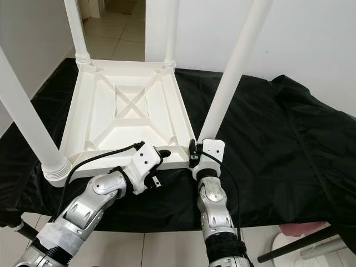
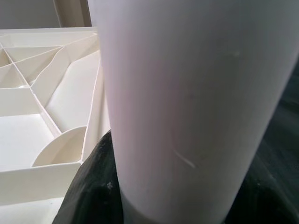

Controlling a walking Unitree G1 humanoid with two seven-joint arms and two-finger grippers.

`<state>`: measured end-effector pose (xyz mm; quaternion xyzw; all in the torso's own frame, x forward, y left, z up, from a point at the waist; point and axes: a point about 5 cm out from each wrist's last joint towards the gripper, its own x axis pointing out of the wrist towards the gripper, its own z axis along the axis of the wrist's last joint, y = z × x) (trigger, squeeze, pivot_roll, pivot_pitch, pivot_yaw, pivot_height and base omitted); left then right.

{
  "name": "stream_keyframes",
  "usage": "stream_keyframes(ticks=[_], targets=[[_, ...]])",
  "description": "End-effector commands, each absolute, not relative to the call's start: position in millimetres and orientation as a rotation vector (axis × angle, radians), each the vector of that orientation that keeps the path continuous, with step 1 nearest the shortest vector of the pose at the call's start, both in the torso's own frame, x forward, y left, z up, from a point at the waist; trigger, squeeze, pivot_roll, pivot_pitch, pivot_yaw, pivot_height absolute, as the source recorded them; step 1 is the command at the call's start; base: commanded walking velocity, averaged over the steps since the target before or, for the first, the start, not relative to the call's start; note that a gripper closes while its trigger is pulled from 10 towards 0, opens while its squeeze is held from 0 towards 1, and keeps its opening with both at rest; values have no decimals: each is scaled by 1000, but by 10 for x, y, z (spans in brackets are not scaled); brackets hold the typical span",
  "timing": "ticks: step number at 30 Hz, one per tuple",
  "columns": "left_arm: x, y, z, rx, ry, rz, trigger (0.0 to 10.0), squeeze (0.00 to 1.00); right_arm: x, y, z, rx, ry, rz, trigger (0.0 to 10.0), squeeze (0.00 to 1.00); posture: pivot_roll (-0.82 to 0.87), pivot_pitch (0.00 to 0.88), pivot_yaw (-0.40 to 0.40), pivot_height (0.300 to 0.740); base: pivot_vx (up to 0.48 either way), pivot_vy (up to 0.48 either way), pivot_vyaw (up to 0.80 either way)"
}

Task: Building children table

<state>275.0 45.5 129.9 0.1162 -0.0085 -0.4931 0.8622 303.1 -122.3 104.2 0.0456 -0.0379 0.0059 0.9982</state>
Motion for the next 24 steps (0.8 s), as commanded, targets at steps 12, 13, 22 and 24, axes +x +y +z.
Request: stream_keyframes(ticks=[12, 13, 22, 24], targets=[[2733, 437, 1297, 253, -10, -1063, 10000, 0, 2906, -1306, 1031, 109, -93, 76, 10000, 1000, 7, 0, -97, 740, 0, 0, 0], [2730, 438, 1296, 252, -10, -1063, 10000, 0, 2901, -1332, 1033, 103, -97, 84, 10000, 1000, 7, 0, -97, 740, 0, 0, 0], [2722, 436, 1286, 250, -5, -1066, 10000, 0, 2916, -1573, 1049, 45, -123, 233, 10000, 0, 2, 0, -92, 740, 0, 0, 0], [2725, 431, 1287, 250, -6, -1070, 10000, 0, 2973, -1627, 1077, -2, -125, 327, 10000, 0, 1, 0, -89, 740, 0, 0, 0]])
